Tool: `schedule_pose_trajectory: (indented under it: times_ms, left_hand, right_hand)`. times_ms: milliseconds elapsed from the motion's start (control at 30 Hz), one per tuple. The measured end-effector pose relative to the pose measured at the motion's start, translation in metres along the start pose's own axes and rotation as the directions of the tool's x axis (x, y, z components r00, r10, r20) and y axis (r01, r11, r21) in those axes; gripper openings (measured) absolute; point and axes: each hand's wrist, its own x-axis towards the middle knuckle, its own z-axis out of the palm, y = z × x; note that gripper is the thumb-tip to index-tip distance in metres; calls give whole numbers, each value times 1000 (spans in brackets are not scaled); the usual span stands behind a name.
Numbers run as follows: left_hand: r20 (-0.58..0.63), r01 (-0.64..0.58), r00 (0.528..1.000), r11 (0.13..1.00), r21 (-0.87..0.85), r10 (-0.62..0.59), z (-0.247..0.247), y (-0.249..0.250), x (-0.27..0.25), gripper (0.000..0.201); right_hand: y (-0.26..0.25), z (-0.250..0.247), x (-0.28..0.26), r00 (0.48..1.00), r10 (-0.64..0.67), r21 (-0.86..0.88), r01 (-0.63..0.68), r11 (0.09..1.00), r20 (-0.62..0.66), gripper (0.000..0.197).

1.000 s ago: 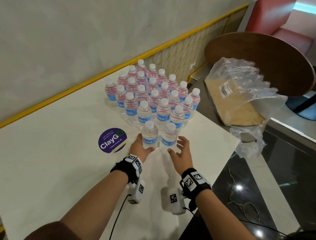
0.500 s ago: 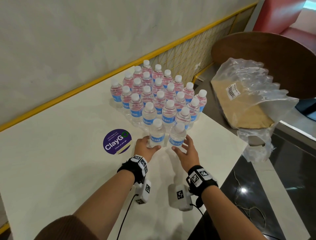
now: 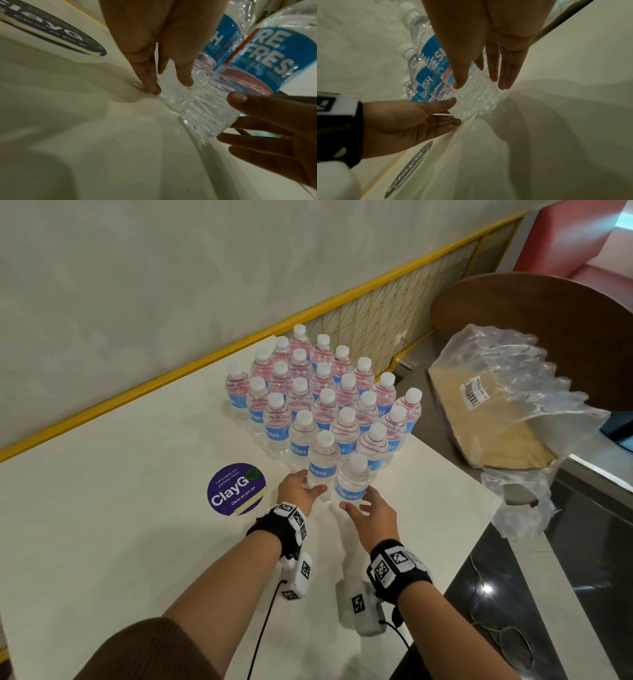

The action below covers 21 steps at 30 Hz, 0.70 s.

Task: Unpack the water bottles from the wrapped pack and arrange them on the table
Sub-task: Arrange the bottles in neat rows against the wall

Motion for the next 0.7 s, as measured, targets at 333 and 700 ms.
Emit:
schedule_pose_trajectory:
  times_ms: [333,700]
  left_hand:
    - [-11,4,1000,999,-44,-4,3,-1,-2,64]
    - [-19,-15,1000,994,-111,13,2,-3,-11,64]
  right_hand:
    - [-1,1,2,1000,-20,24,20,1000,-13,66]
    - [-7,18,-5,999,11,139,-4,990,-51,69]
